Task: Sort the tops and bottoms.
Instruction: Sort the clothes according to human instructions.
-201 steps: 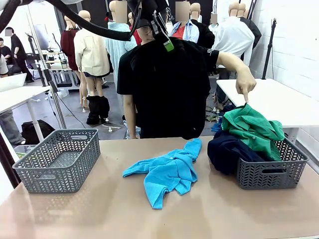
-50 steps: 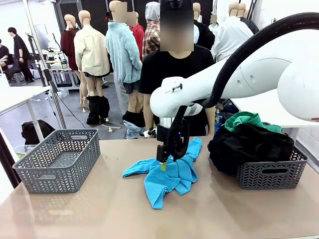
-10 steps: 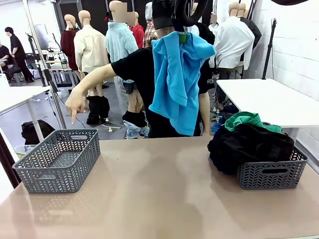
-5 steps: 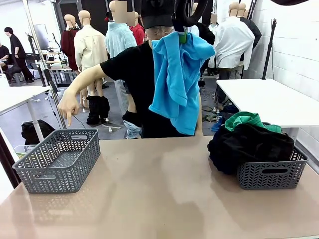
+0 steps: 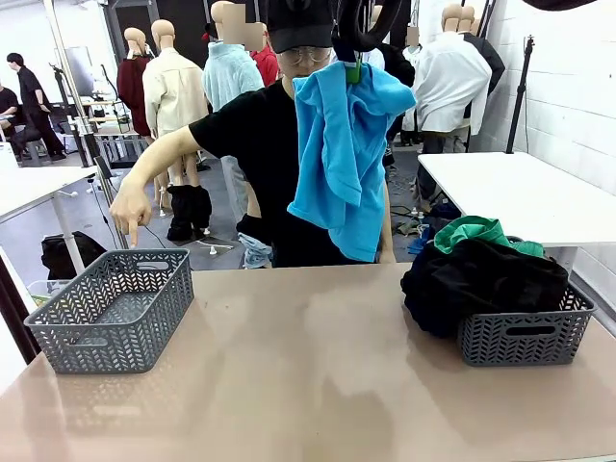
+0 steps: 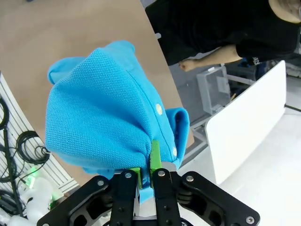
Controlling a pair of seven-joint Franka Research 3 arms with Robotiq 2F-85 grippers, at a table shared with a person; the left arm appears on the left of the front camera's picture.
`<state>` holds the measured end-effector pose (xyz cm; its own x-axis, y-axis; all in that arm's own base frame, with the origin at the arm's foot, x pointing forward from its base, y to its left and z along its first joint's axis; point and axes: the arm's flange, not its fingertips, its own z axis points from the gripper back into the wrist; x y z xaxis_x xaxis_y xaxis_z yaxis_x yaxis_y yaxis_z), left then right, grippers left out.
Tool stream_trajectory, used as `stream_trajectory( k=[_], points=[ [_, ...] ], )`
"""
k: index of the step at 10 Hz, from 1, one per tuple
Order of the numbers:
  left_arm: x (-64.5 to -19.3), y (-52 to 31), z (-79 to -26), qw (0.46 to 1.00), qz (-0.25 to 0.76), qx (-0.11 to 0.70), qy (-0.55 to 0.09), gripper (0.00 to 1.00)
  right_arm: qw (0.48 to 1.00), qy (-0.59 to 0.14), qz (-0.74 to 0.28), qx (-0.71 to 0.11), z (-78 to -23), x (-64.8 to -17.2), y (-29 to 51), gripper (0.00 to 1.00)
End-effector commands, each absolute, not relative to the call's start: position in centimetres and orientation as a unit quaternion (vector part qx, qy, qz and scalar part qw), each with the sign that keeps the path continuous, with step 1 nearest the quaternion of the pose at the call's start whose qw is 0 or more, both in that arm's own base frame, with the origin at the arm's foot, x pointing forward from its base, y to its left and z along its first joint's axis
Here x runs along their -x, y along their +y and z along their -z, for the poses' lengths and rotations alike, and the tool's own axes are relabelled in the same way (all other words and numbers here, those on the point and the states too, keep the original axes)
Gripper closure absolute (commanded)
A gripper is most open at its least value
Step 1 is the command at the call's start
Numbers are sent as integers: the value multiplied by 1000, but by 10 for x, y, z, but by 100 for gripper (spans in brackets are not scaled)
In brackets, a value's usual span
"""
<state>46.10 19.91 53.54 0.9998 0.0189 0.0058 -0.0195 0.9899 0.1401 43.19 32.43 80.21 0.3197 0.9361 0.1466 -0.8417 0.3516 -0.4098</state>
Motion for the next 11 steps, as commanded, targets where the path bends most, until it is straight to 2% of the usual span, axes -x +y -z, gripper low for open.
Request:
stream_trajectory(
  k=[1,3,6,7,8,9,10,11],
  points=[
    [-461,198,-537,998,-16,-64,-4,0,801,-186,-552,136,-801,-429,321,100],
    [-461,198,-537,998,-16,-64,-4,0,802,-181,-554,130,-802,-432,324,100],
    [-461,198,-537,998,-16,-64,-4,0,782,-224,-573,99,-838,-471,414,100],
    [-461,198,-537,998,-16,-64,-4,0,782,-245,-567,82,-857,-483,451,100],
    [-461,198,-537,998,-16,-64,-4,0,774,-282,-567,23,-879,-498,495,100],
    [-461,198,-537,998,-16,-64,-4,0,768,-330,-548,-4,-894,-510,545,100],
    [-461,198,-537,998,-16,-64,-4,0,764,-352,-540,-34,-897,-517,583,100],
    [-461,198,-537,998,-16,-64,-4,0,763,-390,-514,-31,-896,-531,624,100]
  ],
)
